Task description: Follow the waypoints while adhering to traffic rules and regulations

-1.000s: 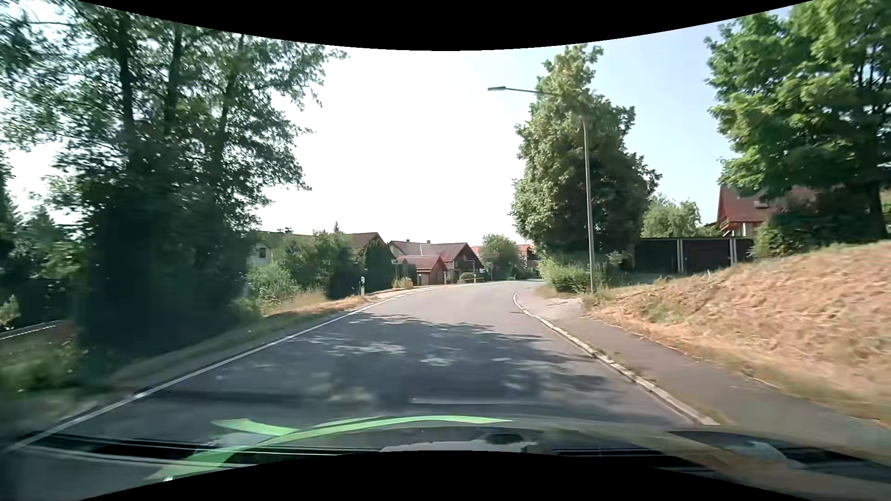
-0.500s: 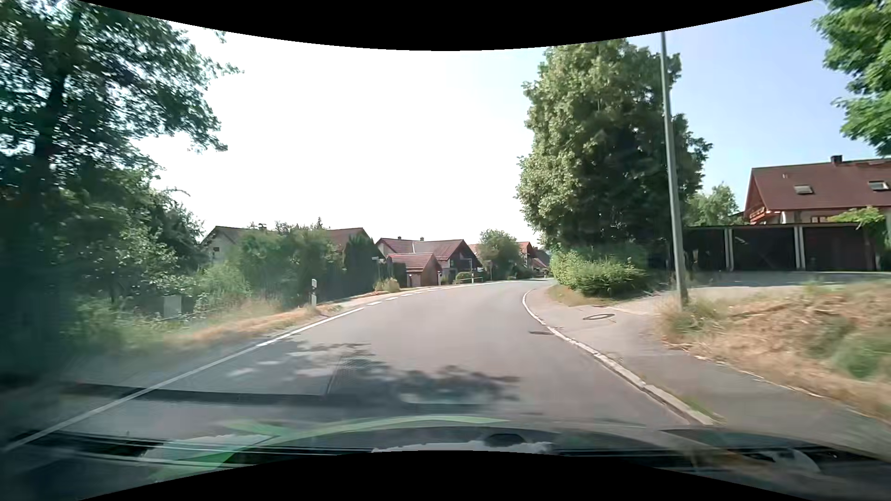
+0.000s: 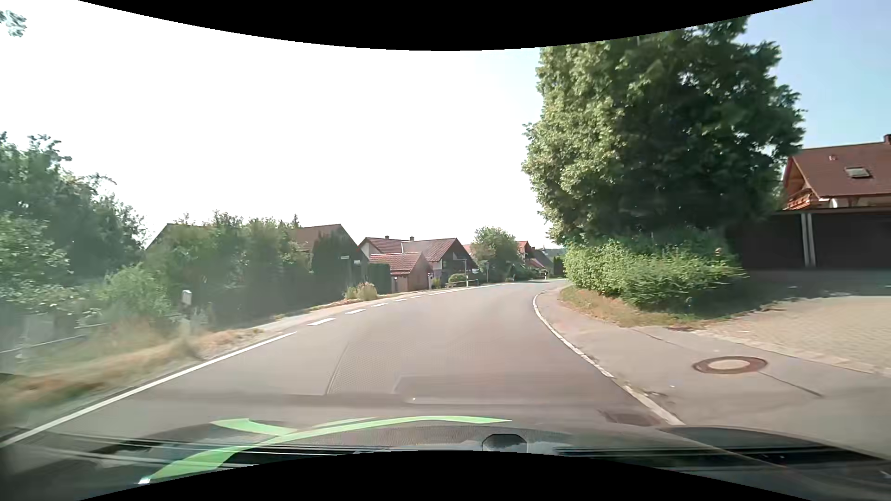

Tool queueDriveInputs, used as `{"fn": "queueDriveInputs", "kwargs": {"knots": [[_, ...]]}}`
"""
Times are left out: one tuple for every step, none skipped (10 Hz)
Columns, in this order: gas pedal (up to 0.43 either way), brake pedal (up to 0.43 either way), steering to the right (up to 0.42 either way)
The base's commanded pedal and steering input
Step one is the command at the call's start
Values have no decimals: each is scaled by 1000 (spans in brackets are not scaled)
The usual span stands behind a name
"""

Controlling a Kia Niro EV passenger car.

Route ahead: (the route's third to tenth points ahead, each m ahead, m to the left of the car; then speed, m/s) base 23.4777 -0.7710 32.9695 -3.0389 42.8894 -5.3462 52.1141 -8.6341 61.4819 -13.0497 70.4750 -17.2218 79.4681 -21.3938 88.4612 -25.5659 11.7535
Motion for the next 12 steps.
{"fn": "queueDriveInputs", "kwargs": {"knots": [[177, 0, 16], [177, 0, 21], [177, 0, 23], [177, 0, 24], [189, 0, 25], [189, 0, 25], [177, 0, 26], [157, 0, 28], [157, 0, 28], [157, 0, 28], [157, 0, 28], [157, 0, 28]]}}
